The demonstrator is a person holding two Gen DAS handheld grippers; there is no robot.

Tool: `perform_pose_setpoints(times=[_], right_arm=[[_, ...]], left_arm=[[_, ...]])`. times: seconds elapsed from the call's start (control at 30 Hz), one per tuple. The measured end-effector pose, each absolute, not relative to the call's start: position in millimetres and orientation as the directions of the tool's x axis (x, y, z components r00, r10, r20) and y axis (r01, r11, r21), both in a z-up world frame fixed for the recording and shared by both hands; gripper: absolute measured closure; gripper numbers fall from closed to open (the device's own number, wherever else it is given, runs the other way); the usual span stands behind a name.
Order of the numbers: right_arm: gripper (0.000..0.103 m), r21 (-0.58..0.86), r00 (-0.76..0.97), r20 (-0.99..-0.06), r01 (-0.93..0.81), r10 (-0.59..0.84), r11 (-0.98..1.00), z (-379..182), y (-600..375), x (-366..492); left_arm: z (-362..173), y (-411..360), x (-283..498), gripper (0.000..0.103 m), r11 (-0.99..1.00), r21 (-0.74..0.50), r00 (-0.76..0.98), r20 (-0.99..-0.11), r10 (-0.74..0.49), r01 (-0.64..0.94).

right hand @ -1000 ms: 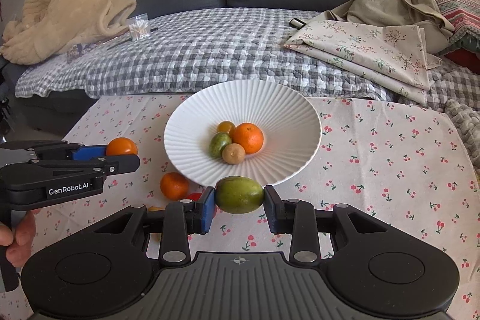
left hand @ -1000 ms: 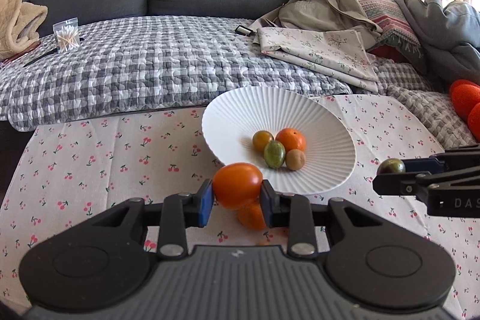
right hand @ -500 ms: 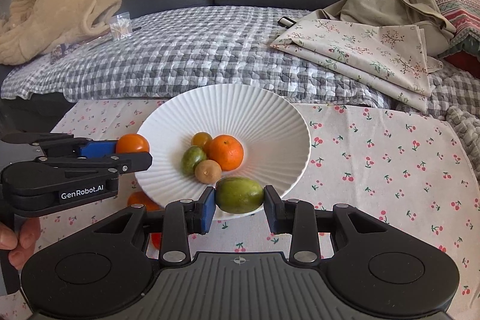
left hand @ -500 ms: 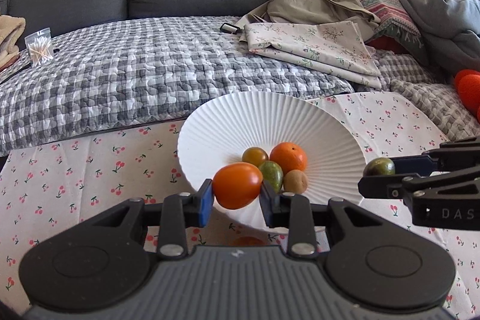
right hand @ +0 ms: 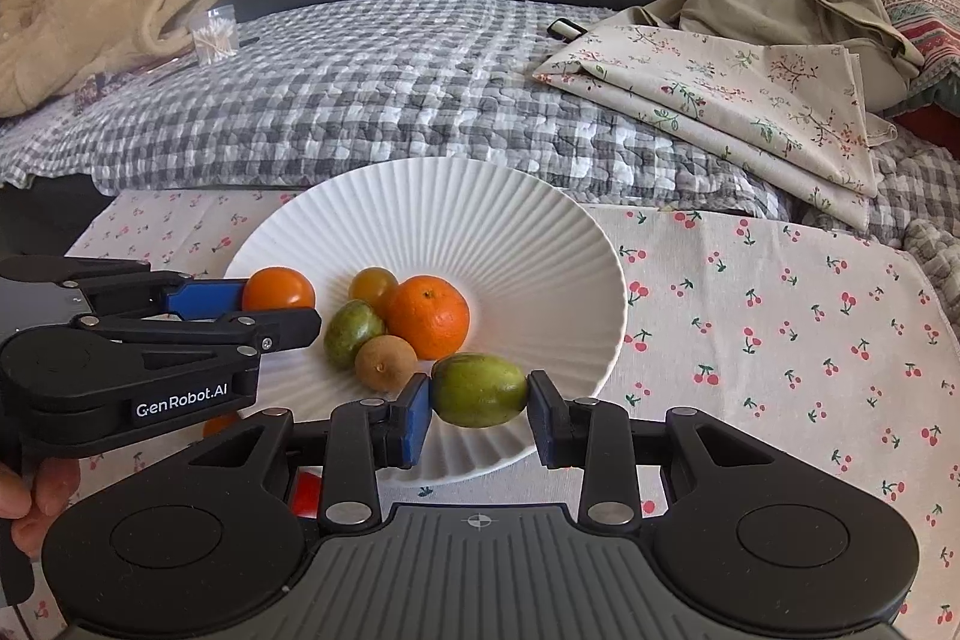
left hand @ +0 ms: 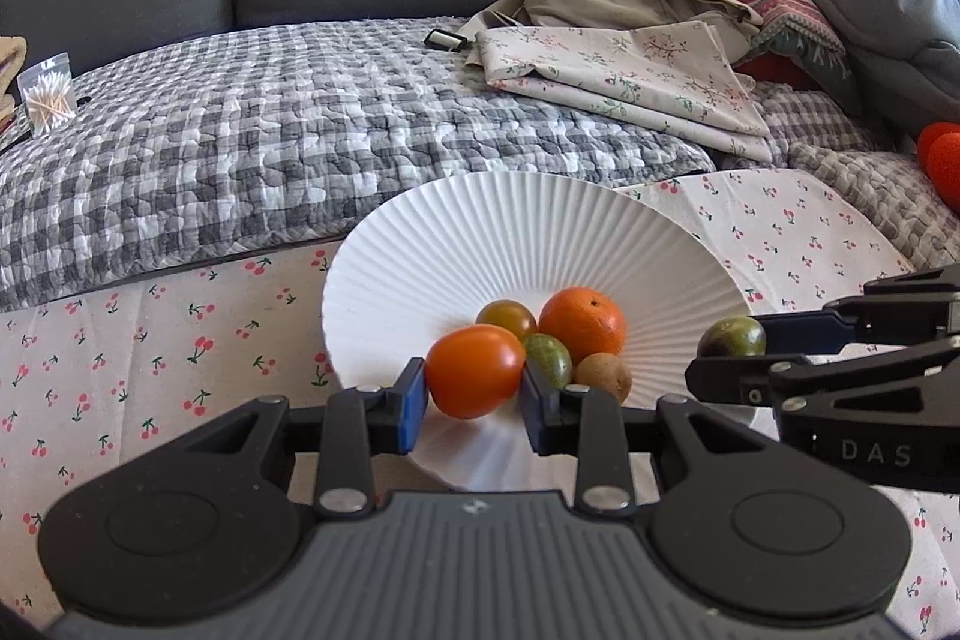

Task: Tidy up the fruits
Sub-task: 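Open both tools to release the fruits into the bowl, then withdraw both open tools back toward the remaining fruits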

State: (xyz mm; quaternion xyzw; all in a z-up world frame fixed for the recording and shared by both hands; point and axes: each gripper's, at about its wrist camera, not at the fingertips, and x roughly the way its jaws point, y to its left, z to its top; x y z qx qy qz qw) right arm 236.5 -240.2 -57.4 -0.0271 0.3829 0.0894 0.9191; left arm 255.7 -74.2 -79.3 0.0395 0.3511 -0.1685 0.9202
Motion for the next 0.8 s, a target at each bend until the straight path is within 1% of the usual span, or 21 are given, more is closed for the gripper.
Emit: perform_pose_setpoints(times=[0.27, 0.37, 0.4, 0.5, 0.53, 0.67, 0.73, 0.8], right_arm=[[0.069, 0.024, 0.69, -0.712, -0.155, 0.126, 0.988, -59, -243, 238], [0.068, 0.031, 0.696, -0.706, -0.153, 0.13, 0.988, -56, -245, 236], [0.068, 0.036, 0.698, -0.704, -0.15, 0.132, 0.988, -54, -246, 236], [0.068, 0.065, 0.7, -0.699, -0.138, 0.144, 0.988, -49, -253, 233], [0.068, 0.07, 0.704, -0.696, -0.133, 0.144, 0.989, -46, -256, 232], [0.068, 0.115, 0.711, -0.686, -0.102, 0.153, 0.988, -35, -273, 228], [0.068, 0.13, 0.712, -0.686, -0.085, 0.151, 0.988, -31, -281, 225], [0.068, 0.143, 0.712, -0.685, -0.079, 0.156, 0.987, -27, -287, 221]], left_arm=[[-80, -73, 257, 0.069, 0.941, -0.046, 0.701, -0.655, -0.282, 0.335], [-78, -72, 256, 0.063, 0.941, -0.055, 0.7, -0.654, -0.286, 0.334], [-76, -71, 255, 0.059, 0.941, -0.057, 0.7, -0.654, -0.287, 0.333], [-70, -66, 252, 0.041, 0.943, -0.065, 0.705, -0.648, -0.289, 0.327], [-67, -64, 250, 0.04, 0.943, -0.068, 0.71, -0.641, -0.291, 0.325], [-52, -50, 244, 0.039, 0.946, -0.085, 0.726, -0.622, -0.295, 0.313], [-44, -40, 240, 0.035, 0.95, -0.095, 0.737, -0.611, -0.291, 0.296], [-39, -33, 236, 0.034, 0.955, -0.086, 0.748, -0.603, -0.276, 0.283]])
